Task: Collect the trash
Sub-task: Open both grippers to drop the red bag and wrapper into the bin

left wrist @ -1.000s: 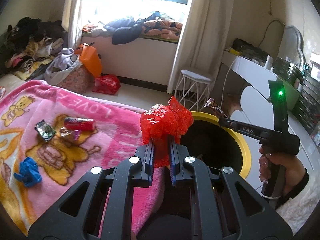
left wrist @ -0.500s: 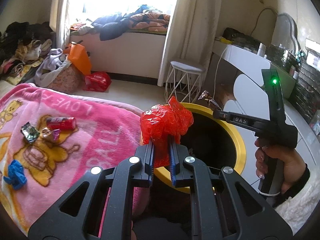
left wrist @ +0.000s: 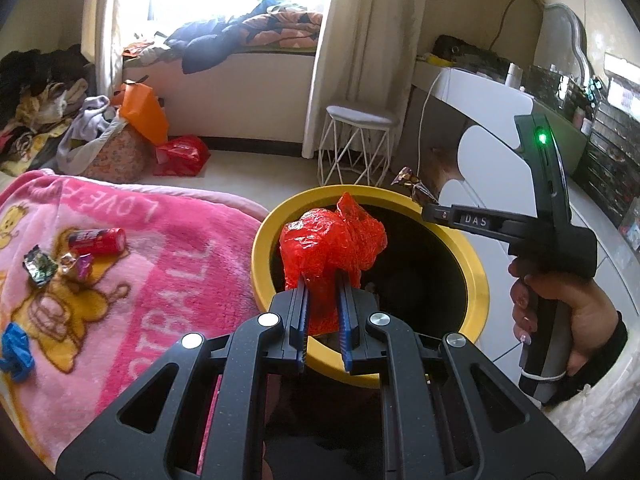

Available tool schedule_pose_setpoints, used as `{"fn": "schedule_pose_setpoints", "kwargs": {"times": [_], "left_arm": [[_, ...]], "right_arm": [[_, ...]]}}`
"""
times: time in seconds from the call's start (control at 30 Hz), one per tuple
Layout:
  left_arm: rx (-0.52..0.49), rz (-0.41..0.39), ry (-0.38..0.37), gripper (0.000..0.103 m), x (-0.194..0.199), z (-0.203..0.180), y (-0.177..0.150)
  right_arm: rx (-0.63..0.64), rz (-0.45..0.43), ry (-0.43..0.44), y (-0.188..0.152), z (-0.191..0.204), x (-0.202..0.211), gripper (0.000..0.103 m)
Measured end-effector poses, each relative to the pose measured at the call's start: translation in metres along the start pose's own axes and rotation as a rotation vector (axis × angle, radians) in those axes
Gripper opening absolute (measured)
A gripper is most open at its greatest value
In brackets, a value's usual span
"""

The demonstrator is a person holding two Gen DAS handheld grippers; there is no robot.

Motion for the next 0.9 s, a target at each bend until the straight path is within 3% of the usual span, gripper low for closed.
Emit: {"fn": "schedule_pose_setpoints", "kwargs": {"times": [0.77, 0.83, 0.9], "left_arm": [[-0.030, 0.093, -0.046, 0.009, -0.037, -0.019, -0.006], [-0.019, 0.087, -0.049, 0.022, -0.038, -0.018, -0.002], [-0.006, 0.066, -0.042, 0.062, -0.034, -0.014, 0.000]], "right_arm": [[-0.009, 0.034, 0.022, -0.004, -0.008, -0.012, 0.023], [-0.016, 0.032, 0.020, -0.004, -0.010, -0.011, 0.035], [-0.020, 0.023, 0.016, -0.004, -0.011, -0.009, 0.041]]}}
Point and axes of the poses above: each gripper's, at about its wrist camera, not at the fingertips, and x roughly against the way its jaws point, z to its left, y to its top, the point moved 4 cm from there along -x, roughly the way its jaws point, and after that the axes turned 6 degrees about x, right-handed, at the moved point
